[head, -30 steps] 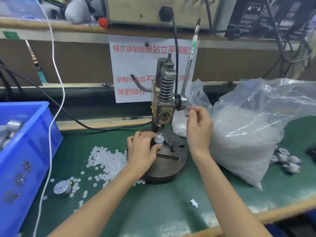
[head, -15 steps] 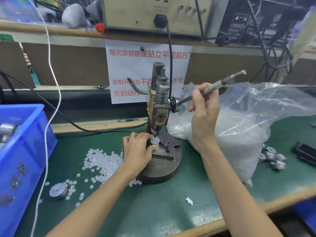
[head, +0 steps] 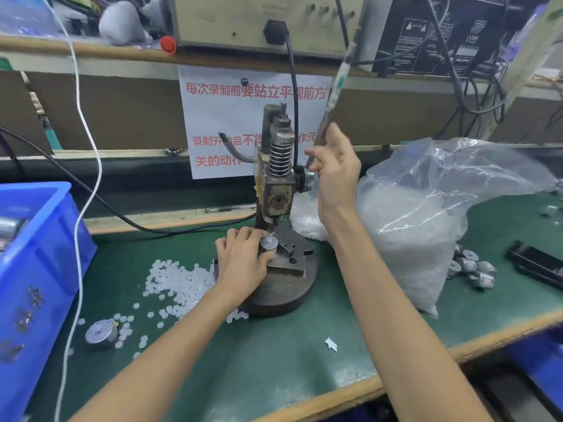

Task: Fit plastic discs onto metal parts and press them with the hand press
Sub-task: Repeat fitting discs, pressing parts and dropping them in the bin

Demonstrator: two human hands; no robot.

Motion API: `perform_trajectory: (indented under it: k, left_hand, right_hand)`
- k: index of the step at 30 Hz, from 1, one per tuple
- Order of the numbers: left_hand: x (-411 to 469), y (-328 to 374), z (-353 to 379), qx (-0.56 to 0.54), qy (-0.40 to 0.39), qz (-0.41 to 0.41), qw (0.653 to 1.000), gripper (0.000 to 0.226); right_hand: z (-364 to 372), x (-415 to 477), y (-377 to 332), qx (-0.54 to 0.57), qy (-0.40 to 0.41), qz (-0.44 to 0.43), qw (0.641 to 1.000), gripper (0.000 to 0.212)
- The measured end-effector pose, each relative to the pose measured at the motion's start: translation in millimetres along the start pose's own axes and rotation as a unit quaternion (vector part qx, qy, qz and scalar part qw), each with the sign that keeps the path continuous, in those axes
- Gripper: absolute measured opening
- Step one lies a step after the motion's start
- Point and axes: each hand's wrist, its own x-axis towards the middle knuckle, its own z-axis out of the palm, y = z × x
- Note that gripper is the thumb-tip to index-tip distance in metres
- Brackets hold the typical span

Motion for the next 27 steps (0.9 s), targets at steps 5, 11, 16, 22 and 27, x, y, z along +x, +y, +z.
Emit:
perform_trajectory:
  k: [5, 11, 16, 22, 27]
  left_hand:
    - [-18, 9, -5, -0.028, 0.023, 0.005, 0.999, 0.035]
    - [-57, 68, -6, -0.111, -0.003, 0.114, 0.987, 0.03]
    - [-92, 115, 11, -0.152, -0.059, 0.163, 0.973, 0.03]
    - [-143, 163, 46, -0.19, -0.19, 0.232, 0.935, 0.03]
    - [-185, 169, 67, -0.202, -0.27, 0.27, 0.902, 0.028]
  right_hand:
    - [-49, -51, 39, -0.133, -0.047, 0.023, 0.99, 0.027]
    - [-120, -96, 49, -0.197, -0.103, 0.174, 0.959, 0.022]
    - [-179, -123, 32, -0.197, -0.172, 0.279, 0.924, 0.022]
    - [-269, -177, 24, -0.222, -0.144, 0.346, 0.9, 0.022]
    - [-356, -238, 63, -0.364, -0.069, 0.442, 0.817, 0.021]
